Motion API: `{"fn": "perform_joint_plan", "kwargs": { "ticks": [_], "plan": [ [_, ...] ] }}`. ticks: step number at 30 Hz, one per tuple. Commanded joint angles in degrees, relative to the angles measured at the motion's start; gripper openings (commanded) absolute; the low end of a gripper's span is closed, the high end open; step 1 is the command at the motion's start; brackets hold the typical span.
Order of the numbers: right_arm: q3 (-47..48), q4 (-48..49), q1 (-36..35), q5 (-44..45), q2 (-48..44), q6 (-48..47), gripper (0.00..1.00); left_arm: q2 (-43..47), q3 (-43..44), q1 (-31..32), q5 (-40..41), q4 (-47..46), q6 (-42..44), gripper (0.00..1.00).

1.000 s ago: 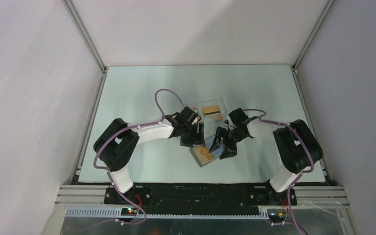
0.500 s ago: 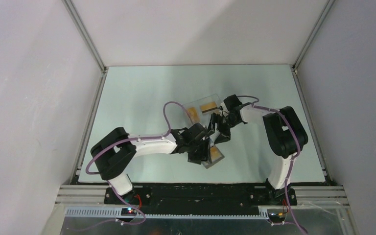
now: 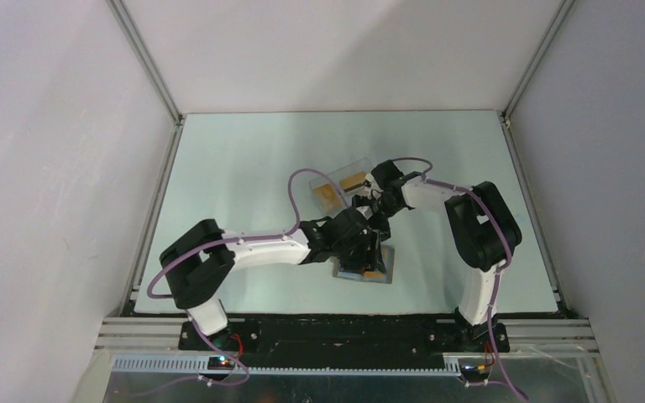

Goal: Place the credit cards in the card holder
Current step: Insert the credit card into the card slot.

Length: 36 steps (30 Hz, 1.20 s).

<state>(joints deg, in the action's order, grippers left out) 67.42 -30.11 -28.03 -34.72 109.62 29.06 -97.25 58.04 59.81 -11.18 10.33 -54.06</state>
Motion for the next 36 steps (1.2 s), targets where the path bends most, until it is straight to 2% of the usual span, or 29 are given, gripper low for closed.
{"fn": "perform_joint_plan", "kwargs": {
  "ticks": [1, 6, 10, 15, 17, 20, 25, 29, 36],
  "plan": [
    [0.4, -6.6, 0.1, 7.6, -4.5, -3.6, 0.71, 4.6, -2.3, -0.2, 0.4, -2.4, -0.3, 0.70],
    [0.4, -10.1, 1.1, 11.4, -8.4, -5.3, 0.72, 10.4, -5.5, -1.1, 1.3, -2.2, -0.2, 0.74],
    [0.4, -12.1, 2.2, 13.3, -11.2, -6.7, 0.72, 15.7, -7.7, -5.2, 1.1, -2.2, -1.1, 0.75],
    [0.4, -13.4, 3.7, 14.4, -13.5, -7.9, 0.72, 20.6, -9.3, -16.5, 0.4, -1.8, -1.2, 0.76],
    [0.4, -13.6, 4.4, 14.3, -14.3, -8.1, 0.72, 20.8, -8.9, -21.7, 1.8, -0.3, -1.2, 0.72],
    [0.4, -13.9, 5.4, 13.8, -15.6, -8.3, 0.72, 17.5, -4.3, -28.0, 6.1, 5.0, 0.3, 0.71],
    [0.3, -15.4, 7.1, 13.4, -17.9, -9.1, 0.72, 7.4, 2.2, -34.4, 6.2, 7.6, 1.3, 0.69],
    [0.2, -16.5, 8.0, 13.0, -19.6, -9.8, 0.72, 1.4, 7.2, -35.5, 6.3, 7.7, 3.7, 0.66],
    [0.2, -17.6, 9.3, 11.9, -22.4, -10.3, 0.72, -7.7, 14.5, -36.1, 6.5, 8.1, 6.0, 0.55]
  ]
}}
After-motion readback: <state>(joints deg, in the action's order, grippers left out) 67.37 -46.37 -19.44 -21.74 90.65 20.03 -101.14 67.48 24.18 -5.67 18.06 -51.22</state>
